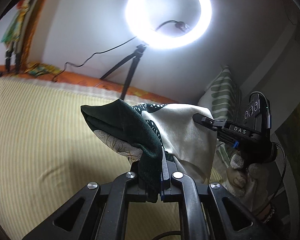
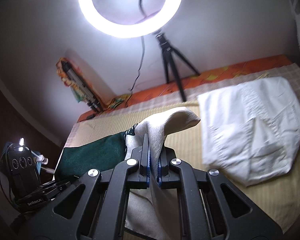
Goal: Fold small clothes
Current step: 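Grasp the folded shirt with both tools and lift it off the sheet, then carry the folded shirt toward the pillow, set it down and open both tools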
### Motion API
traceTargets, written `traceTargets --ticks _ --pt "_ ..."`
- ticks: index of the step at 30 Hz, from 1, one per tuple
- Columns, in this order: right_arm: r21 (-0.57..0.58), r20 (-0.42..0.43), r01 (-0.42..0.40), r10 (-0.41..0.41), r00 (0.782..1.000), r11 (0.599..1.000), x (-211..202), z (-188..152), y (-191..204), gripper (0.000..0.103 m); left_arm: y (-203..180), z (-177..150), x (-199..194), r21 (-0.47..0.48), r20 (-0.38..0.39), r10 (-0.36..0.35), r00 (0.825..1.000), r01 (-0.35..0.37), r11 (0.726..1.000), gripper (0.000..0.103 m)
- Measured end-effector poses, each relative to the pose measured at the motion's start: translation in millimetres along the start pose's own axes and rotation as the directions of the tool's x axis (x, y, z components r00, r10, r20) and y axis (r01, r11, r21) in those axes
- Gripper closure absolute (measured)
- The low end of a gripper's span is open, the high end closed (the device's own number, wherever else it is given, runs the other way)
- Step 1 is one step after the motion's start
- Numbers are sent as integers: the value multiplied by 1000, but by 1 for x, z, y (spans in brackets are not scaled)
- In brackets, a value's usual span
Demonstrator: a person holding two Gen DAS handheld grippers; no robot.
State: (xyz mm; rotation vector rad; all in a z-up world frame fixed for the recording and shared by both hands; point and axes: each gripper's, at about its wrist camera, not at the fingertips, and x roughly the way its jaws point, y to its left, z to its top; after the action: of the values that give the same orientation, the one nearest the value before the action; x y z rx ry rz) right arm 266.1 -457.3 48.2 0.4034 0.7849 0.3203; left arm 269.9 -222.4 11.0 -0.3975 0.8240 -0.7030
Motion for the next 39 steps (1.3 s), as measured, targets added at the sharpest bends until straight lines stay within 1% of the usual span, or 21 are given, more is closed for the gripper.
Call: traceTargets --ticks 7,11,14,19,22,26,28,32,34,35,36,37,38,39 --pt "-13 74 70 -69 995 997 -30 42 -51 97 -40 26 60 46 15 -46 999 45 998 99" --pt "-14 121 105 -102 987 994 -44 70 -78 97 -59 36 94 86 30 -54 998 51 995 99" --pt "-11 143 133 -131 981 991 -48 88 -98 97 -73 42 121 125 45 -49 998 43 991 99" --pt "-15 153 152 -148 977 988 -42 107 -128 97 -80 45 155 148 56 -54 997 46 988 99" --pt "-19 150 158 -154 977 987 -34 112 -145 97 -80 40 175 150 51 -49 997 41 988 99" --pt "-13 136 163 -160 978 987 -20 112 -168 97 -73 29 197 124 15 -39 999 37 992 99" --pt "-3 118 168 -167 979 986 -12 109 -178 97 -70 23 204 109 -15 -38 999 39 993 99" --pt "-12 87 216 -214 973 976 0 102 -193 97 -66 13 205 112 -49 -20 999 25 993 97" --pt "-8 89 226 -225 970 974 2 102 -198 96 -64 9 203 104 -62 -20 998 26 994 91" --pt "-5 90 235 -234 968 972 2 101 -201 96 -64 7 203 98 -77 -19 997 26 995 80" --pt "-3 88 256 -255 963 967 2 101 -203 96 -64 6 201 97 -81 -18 997 26 995 71" --pt "0 85 283 -282 956 959 2 101 -205 94 -65 6 199 100 -83 -15 996 24 995 68" --pt "5 71 302 -301 951 953 4 102 -207 87 -67 4 196 116 -81 -2 997 11 993 58" --pt "11 59 319 -319 946 948 5 103 -209 71 -69 5 193 127 -77 9 997 1 992 43"
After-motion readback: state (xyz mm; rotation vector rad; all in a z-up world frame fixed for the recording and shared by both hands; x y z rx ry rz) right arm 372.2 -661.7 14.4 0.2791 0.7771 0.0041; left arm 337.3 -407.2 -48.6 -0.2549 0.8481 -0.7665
